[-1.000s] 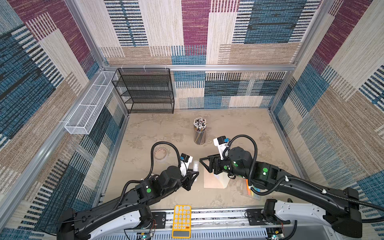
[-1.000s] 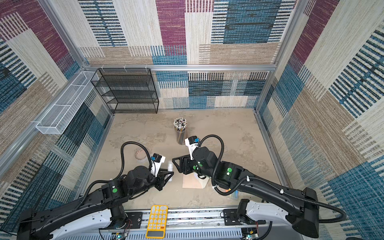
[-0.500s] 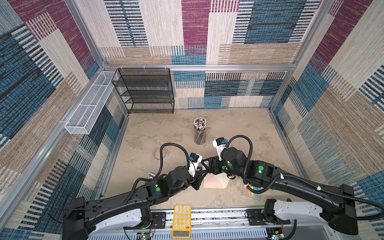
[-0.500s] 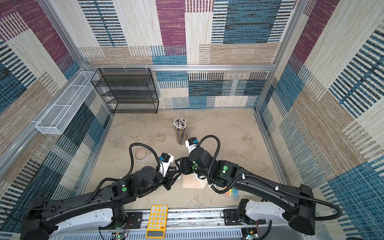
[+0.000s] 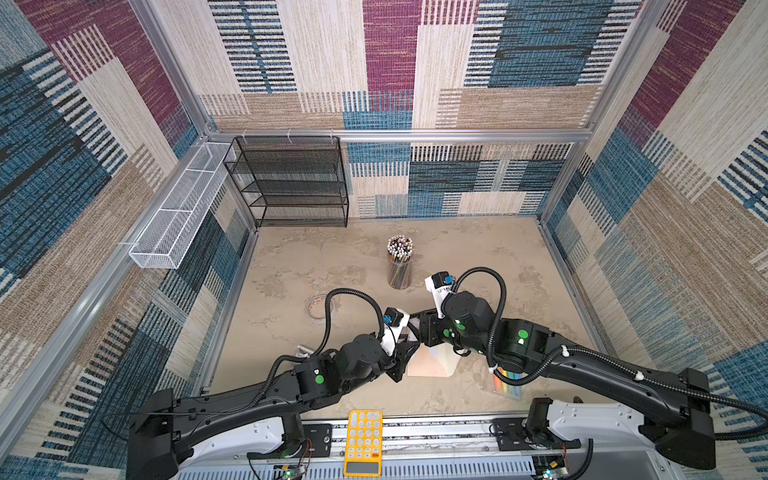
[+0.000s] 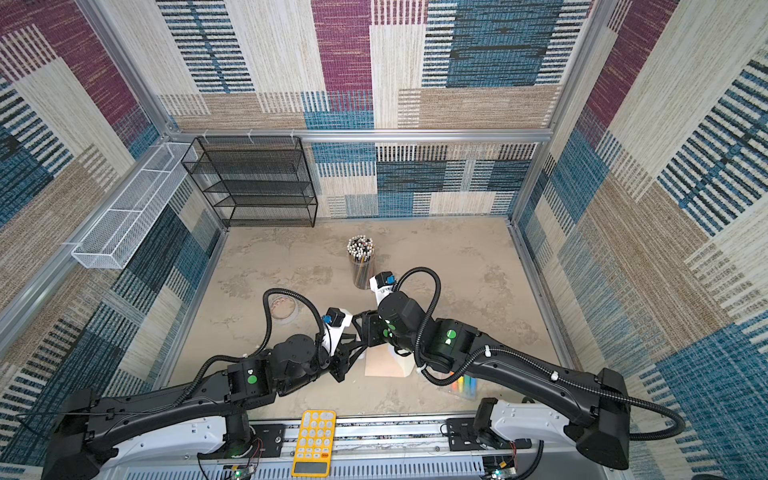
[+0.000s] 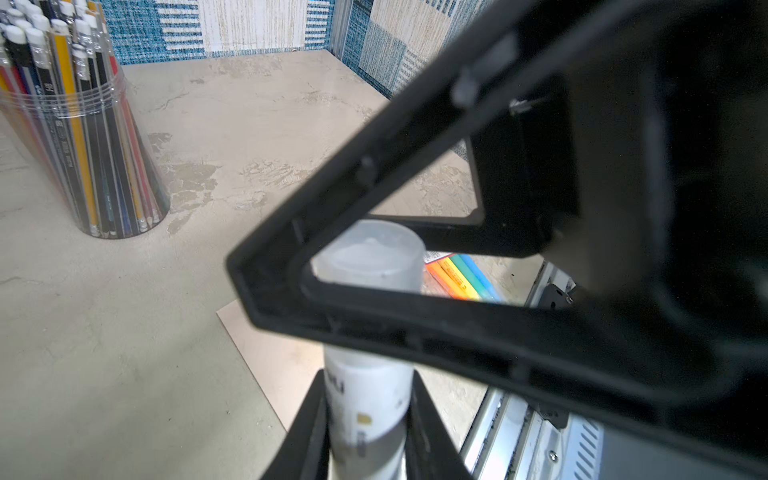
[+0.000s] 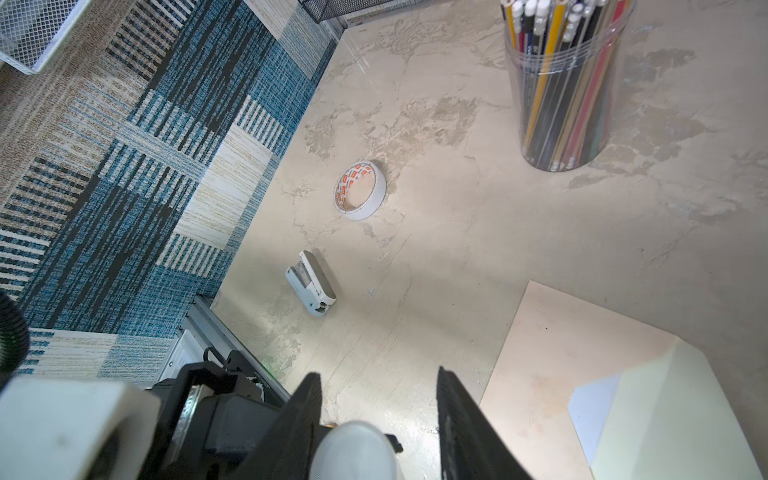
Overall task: Place the letter into the envelope and seal it
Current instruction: 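Grip the glue stick cap with the right gripper and pull it off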
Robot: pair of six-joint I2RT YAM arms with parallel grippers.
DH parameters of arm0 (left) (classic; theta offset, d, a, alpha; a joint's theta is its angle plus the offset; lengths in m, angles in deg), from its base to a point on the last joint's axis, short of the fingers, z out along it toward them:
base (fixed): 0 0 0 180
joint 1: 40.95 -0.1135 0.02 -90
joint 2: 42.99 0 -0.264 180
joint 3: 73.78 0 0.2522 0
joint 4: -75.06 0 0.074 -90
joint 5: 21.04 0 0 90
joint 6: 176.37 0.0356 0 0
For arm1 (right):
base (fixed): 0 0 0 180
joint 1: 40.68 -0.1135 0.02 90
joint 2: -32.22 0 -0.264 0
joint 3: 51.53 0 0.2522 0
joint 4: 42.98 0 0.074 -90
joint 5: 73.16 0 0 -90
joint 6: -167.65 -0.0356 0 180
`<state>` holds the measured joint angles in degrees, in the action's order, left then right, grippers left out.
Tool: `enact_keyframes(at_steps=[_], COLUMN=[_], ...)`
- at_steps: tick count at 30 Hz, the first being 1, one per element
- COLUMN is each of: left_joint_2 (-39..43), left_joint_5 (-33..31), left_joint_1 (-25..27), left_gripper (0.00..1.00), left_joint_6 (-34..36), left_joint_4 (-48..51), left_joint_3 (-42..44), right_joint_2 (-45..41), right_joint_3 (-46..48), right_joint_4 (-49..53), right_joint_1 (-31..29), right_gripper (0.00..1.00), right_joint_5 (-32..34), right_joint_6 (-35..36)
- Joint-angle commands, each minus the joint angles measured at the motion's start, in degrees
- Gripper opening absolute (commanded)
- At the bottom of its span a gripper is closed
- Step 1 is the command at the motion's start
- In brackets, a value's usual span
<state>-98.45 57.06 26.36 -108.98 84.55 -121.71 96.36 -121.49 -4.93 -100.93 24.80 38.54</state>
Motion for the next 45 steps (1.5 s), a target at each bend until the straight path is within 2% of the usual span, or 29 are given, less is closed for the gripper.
enact_keyframes(at_steps=[1, 10, 15, 20, 38, 45], left_joint_2=[-0.03, -0.11, -0.75, -1.91, 1.32, 5.76], left_joint_5=[-1.02, -1.43, -1.63, -2.34, -3.81, -3.70], left_joint_1=[0.26, 0.46, 0.70, 0.72, 0.81, 1.24], left_gripper=[0.14, 0.14, 0.11, 0.04, 0.00, 0.01], left_joint_6=[1.17, 0.90, 0.73, 0.56, 0.18, 0.39], left_joint_4=[-2.02, -1.45, -0.20, 2.47, 5.86, 6.35], left_joint_3=[-0.27, 0.10, 0.20, -0.15, 0.96, 1.82], right_joint_2=[-0.07, -0.35, -0.34, -0.24, 1.35, 0.04], right_joint_3=[-0.36, 0.13, -0.52, -1.75, -5.35, -6.02], right_joint_4=[-1.17, -2.31, -1.81, -1.10, 2.05, 3.92], right_joint_1=[0.04, 0.04, 0.04, 0.04, 1.49, 7.87], right_gripper=[0.41, 0.26, 0.21, 0.20, 0.19, 0.21], right_joint_5=[0.73, 1.08, 1.60, 1.95, 4.07, 6.91], right_joint_6=[0.05, 0.35, 0.92, 1.49, 3.58, 6.73])
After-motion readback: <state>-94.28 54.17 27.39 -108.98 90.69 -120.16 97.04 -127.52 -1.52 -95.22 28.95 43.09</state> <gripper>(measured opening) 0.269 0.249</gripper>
